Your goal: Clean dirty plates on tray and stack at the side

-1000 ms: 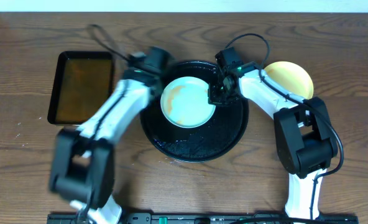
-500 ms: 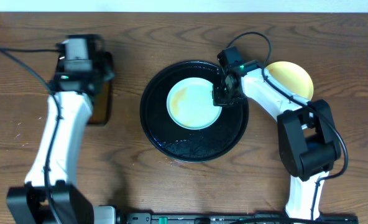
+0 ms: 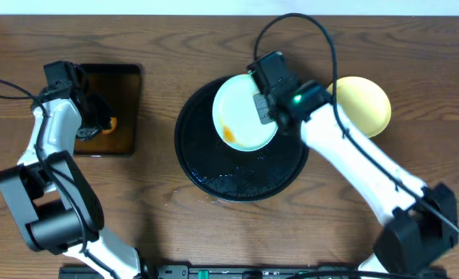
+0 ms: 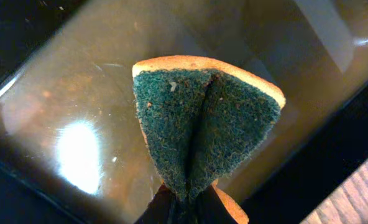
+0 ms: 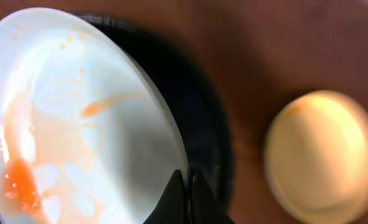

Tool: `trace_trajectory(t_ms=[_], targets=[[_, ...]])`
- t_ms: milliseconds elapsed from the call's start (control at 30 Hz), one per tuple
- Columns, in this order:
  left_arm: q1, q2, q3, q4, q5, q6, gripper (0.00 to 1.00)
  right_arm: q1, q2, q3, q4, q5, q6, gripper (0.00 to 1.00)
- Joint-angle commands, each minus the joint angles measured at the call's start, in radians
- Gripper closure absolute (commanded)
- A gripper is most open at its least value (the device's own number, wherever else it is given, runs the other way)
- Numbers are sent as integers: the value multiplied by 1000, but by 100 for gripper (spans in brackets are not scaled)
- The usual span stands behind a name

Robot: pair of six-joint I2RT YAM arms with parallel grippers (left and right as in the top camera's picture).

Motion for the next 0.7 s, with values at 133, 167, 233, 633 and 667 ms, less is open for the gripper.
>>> trace_trajectory(t_ms=[133, 167, 233, 633, 667], targets=[[8, 2, -4, 1, 18, 17, 91, 201, -60, 18, 132, 612, -356, 99], [8, 2, -5, 1, 18, 17, 89, 246, -60, 18, 197, 722, -468, 99], [8, 2, -5, 0, 18, 17, 88, 287, -60, 18, 280, 803, -574, 99], [8, 2, -8, -3, 18, 17, 92, 416, -60, 18, 750, 921, -1181, 99], [8, 2, -8, -3, 18, 17, 92, 416, -60, 18, 750, 924, -1185, 99]])
